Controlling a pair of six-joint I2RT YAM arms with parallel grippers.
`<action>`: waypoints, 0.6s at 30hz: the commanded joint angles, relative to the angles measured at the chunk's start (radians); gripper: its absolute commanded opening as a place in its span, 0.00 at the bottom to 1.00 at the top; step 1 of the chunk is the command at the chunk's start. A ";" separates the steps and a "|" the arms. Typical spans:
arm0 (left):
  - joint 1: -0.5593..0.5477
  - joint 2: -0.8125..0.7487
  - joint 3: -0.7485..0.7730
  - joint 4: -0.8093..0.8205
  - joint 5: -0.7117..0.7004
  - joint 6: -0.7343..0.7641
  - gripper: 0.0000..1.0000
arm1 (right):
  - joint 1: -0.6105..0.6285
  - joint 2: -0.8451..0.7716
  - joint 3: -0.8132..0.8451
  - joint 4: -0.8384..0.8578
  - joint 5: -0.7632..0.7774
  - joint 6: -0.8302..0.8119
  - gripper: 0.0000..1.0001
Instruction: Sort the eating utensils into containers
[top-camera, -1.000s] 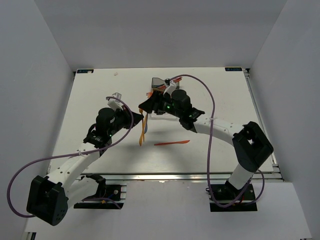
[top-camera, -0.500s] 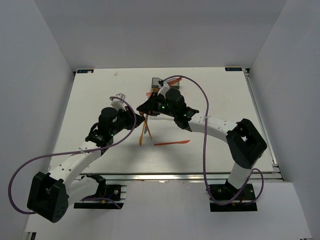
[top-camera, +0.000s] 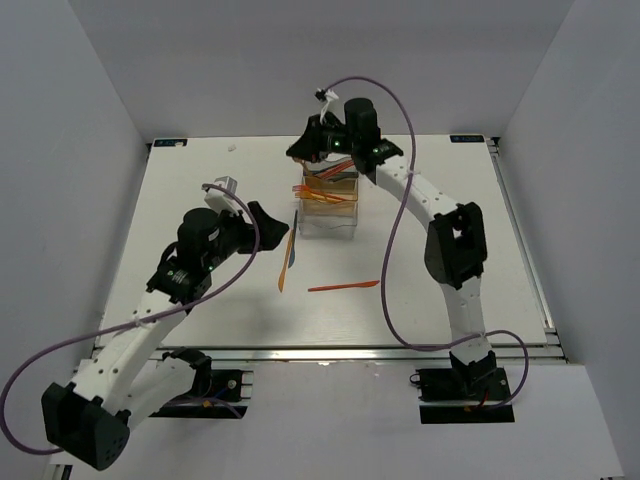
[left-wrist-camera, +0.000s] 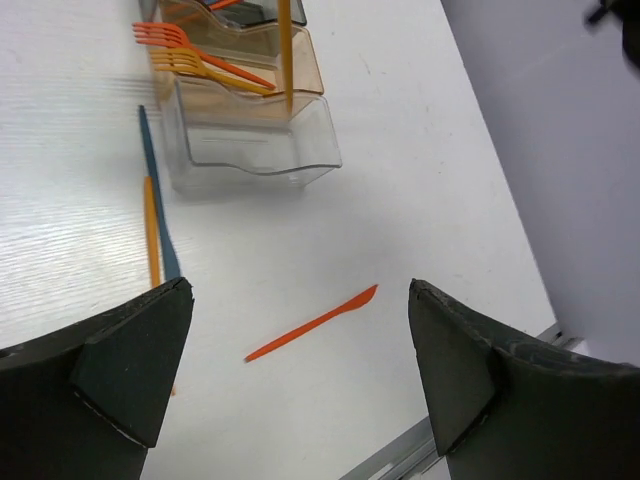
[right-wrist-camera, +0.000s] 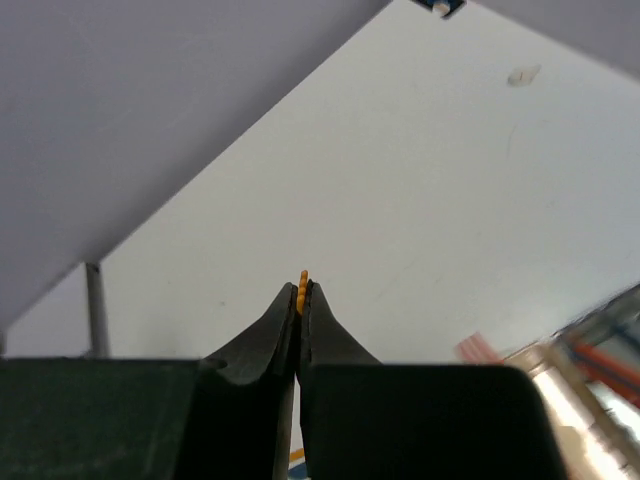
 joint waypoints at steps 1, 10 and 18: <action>0.001 -0.090 0.058 -0.198 -0.034 0.128 0.98 | -0.038 0.162 0.375 -0.388 -0.204 -0.399 0.00; 0.001 -0.263 -0.057 -0.214 -0.020 0.264 0.98 | -0.183 0.244 0.409 -0.223 -0.456 -0.505 0.00; 0.001 -0.276 -0.064 -0.211 -0.008 0.271 0.98 | -0.177 0.255 0.308 -0.222 -0.516 -0.542 0.00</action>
